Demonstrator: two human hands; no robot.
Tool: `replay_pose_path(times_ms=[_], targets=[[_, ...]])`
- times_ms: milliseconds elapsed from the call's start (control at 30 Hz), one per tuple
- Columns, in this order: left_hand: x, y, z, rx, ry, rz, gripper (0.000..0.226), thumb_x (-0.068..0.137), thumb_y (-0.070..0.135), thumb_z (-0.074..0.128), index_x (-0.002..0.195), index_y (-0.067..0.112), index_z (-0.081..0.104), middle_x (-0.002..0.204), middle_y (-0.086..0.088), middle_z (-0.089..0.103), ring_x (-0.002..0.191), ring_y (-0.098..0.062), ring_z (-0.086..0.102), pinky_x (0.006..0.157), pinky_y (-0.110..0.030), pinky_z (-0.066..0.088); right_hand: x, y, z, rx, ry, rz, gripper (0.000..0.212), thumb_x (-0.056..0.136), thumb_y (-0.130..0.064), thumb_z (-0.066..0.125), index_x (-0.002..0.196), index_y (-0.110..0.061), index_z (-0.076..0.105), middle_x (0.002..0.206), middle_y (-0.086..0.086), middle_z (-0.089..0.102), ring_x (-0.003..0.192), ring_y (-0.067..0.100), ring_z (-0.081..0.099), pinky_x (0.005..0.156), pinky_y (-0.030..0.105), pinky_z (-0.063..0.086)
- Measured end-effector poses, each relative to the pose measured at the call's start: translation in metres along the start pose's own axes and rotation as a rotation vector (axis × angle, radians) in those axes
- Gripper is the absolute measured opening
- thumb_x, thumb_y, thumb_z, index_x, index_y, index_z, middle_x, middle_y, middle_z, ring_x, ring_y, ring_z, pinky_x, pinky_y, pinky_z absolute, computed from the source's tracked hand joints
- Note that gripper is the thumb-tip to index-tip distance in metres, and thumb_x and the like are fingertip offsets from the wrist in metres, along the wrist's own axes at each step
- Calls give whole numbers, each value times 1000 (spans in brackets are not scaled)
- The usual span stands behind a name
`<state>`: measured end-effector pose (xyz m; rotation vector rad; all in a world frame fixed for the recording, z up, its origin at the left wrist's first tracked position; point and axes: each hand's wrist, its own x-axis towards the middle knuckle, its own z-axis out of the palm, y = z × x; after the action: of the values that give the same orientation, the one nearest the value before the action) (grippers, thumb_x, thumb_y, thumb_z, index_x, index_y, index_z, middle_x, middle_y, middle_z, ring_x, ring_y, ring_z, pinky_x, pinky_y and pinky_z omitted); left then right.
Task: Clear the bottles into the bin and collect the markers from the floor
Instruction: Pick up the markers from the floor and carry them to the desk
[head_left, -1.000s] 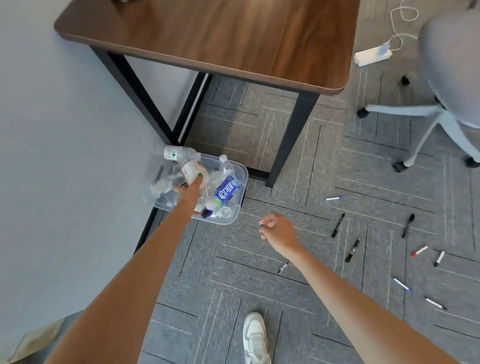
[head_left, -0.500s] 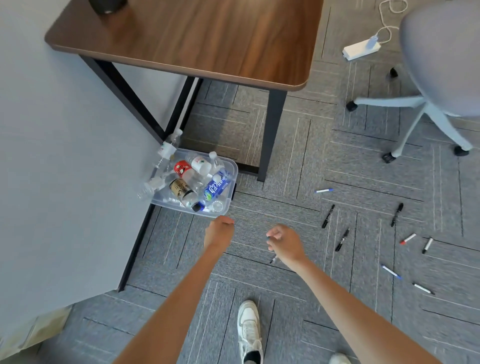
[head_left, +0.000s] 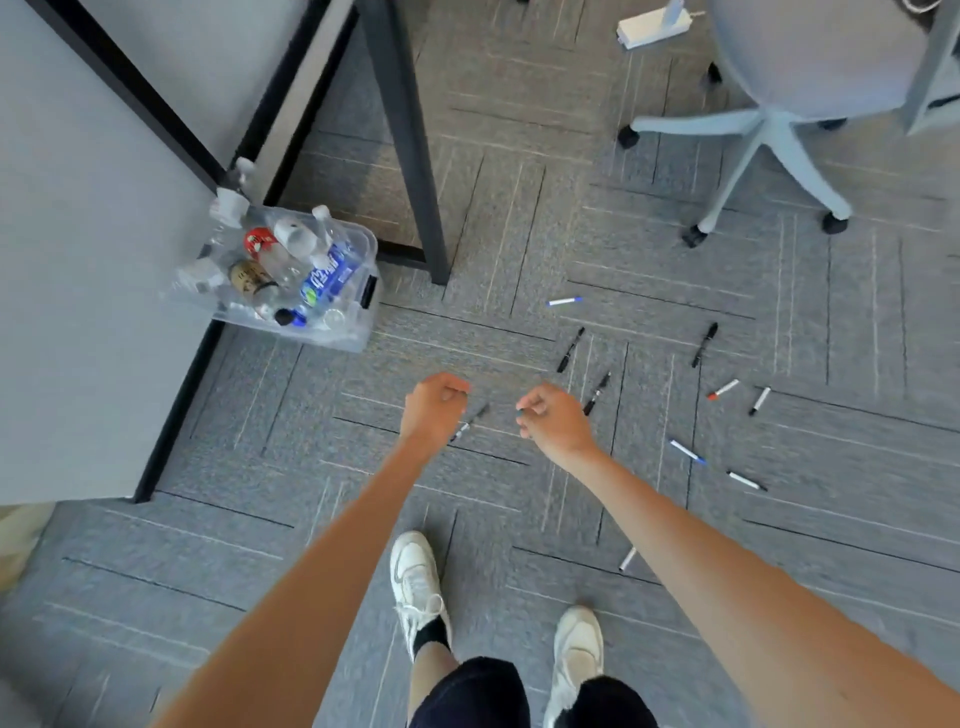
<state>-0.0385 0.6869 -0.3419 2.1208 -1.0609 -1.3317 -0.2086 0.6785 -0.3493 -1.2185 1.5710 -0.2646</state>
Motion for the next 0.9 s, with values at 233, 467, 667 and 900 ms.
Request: replay_pose_path(times_ms=[233, 467, 667, 900], targets=[[48, -82, 110, 150, -68, 84, 17, 92, 10, 54, 99, 22, 64, 98, 4, 64, 88, -19, 62, 68, -30, 52, 38, 134, -4, -53, 82, -27, 14, 94, -10, 54, 87, -22, 57, 98, 8, 68, 92, 25, 67, 84, 42, 55], [144, -204, 193, 316, 152, 181, 25, 94, 4, 46, 105, 19, 63, 105, -1, 70, 95, -26, 65, 74, -35, 52, 135, 268, 42, -126, 134, -74, 16, 95, -13, 55, 86, -26, 58, 102, 5, 68, 92, 23, 68, 85, 40, 55], [228, -286, 233, 508, 352, 286, 31, 91, 11, 58, 122, 17, 55, 125, -7, 54, 115, -26, 50, 86, -40, 49, 215, 324, 78, -269, 158, -194, 15, 98, -14, 52, 108, -10, 63, 109, 4, 66, 88, 21, 69, 75, 32, 55], [274, -317, 256, 613, 424, 308, 30, 94, 20, 57, 120, 5, 53, 124, -15, 50, 117, -31, 44, 97, -45, 43, 259, 349, 78, -384, 264, -277, 12, 98, -12, 51, 105, -13, 61, 102, -3, 61, 69, 16, 64, 69, 31, 54]])
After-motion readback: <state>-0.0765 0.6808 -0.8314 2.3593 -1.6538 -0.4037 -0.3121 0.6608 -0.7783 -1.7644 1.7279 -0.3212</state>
